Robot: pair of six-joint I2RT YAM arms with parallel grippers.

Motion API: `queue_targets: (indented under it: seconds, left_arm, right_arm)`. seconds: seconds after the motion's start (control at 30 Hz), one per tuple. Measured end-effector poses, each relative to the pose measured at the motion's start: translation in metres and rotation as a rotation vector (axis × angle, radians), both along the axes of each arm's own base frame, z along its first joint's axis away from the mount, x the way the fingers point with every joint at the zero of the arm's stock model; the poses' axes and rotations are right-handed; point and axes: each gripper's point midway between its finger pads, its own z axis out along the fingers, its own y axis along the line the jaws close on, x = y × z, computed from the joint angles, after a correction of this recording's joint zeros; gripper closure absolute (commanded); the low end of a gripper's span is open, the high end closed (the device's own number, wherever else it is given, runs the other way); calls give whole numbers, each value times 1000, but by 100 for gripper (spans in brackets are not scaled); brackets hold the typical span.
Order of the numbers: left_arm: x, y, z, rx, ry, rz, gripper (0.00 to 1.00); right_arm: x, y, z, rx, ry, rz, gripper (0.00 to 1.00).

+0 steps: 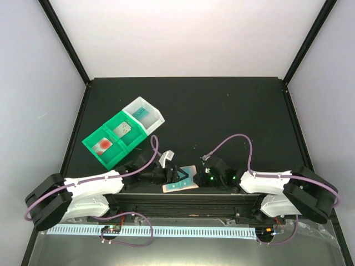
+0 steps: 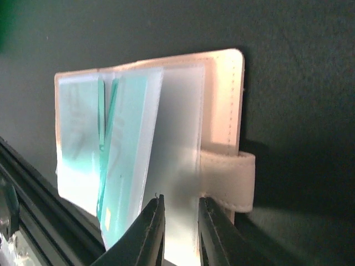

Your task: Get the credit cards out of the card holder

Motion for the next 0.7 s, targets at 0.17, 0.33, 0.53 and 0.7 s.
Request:
queue_targets:
  seconds: [0.17, 0.33, 0.53, 0.7]
  left_arm:
    - [5, 13, 3, 9, -31, 48, 31]
    - [3, 27, -15, 47, -12, 76, 31]
    - [3, 28, -22, 68, 4, 78, 32]
    - [3, 28, -30, 86, 25, 82, 34]
  right_arm:
    - [-7, -7, 8, -9, 7, -2, 78]
    - [-5, -14, 24, 0, -37, -22, 74]
    - [-3, -13, 30, -1, -50, -16, 77]
    - [-2, -9, 23, -17, -38, -9, 80]
